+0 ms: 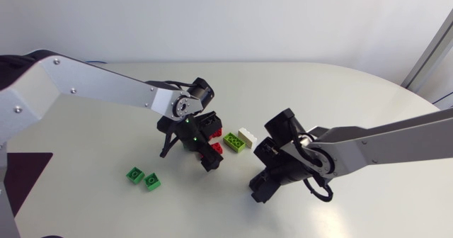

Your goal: Sort duplo bricks by size, large to the right and small to the left

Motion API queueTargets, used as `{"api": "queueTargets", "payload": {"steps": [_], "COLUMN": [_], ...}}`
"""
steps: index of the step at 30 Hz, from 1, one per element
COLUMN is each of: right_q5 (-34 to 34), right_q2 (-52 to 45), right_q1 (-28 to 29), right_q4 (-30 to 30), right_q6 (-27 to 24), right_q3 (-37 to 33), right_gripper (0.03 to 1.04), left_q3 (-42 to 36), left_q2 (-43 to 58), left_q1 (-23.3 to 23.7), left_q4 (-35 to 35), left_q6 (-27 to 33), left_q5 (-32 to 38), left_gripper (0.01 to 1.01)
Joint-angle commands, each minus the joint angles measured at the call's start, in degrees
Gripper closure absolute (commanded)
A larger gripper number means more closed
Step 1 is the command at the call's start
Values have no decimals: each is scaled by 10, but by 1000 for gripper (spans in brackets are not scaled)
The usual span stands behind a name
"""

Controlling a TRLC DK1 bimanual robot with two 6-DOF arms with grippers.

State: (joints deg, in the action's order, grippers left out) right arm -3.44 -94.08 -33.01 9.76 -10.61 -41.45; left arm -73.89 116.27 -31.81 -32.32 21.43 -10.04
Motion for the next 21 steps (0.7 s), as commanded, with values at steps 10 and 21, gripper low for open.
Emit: {"api": "queueTargets", "payload": {"steps": [10, 21], "right_q5": [16, -66], "right_q2": [126, 230], "right_q1": [160, 400], "right_q4": [35, 105], "right_q6": [-49, -201], "right_q3": [98, 143], "right_gripper": [782, 57], "left_q3": [-41, -138], "left_q2": [55, -4], "left_q1": [-39, -150], "left_q4": [-6, -83], "left_q6": [-5, -32], "left_q5": [-15, -136], "left_gripper": [774, 766]}}
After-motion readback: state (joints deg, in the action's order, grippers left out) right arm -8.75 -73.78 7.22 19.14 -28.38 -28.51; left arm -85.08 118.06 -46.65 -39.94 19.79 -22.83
